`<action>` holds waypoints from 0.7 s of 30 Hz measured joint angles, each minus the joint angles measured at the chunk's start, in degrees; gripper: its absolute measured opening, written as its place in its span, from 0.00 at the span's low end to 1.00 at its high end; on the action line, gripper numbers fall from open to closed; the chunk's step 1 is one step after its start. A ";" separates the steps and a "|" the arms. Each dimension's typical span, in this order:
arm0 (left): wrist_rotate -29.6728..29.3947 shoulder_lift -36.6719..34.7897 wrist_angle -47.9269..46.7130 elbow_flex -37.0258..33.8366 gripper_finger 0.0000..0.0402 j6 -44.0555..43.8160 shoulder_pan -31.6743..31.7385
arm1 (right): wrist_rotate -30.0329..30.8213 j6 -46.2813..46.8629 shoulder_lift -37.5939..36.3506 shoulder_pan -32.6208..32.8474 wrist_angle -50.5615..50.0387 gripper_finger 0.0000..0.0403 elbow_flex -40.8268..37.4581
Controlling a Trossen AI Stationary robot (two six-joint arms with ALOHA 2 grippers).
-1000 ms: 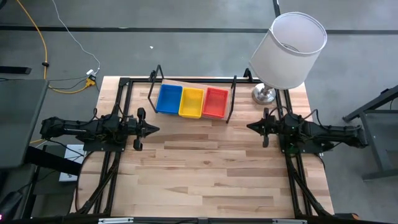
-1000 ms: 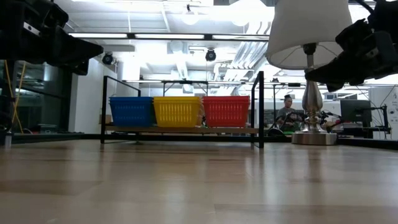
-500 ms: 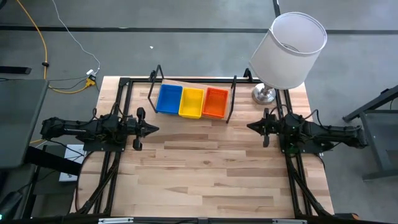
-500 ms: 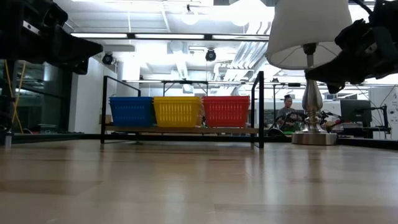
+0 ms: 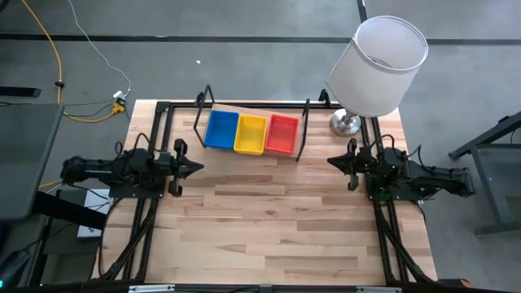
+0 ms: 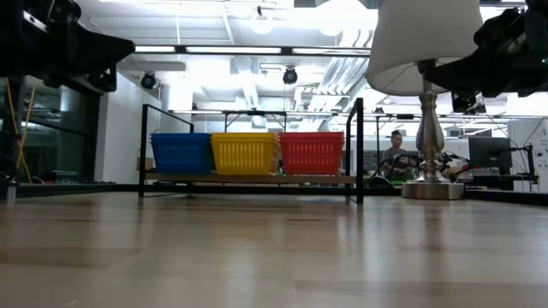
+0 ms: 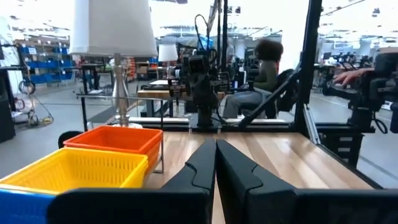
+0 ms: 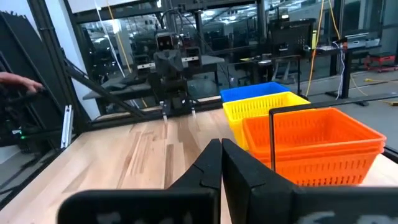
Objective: Stack baskets on shelf by color
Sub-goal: Return to Home Position
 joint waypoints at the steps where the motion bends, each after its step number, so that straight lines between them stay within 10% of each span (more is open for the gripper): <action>1: -0.15 -0.04 -0.36 0.00 0.01 0.01 -0.45 | 0.02 0.00 0.00 0.17 -0.15 0.00 0.00; 21: 0.26 -0.04 -5.24 -0.03 0.01 0.01 -6.63 | -0.09 0.00 -0.02 2.56 -0.98 0.00 -0.37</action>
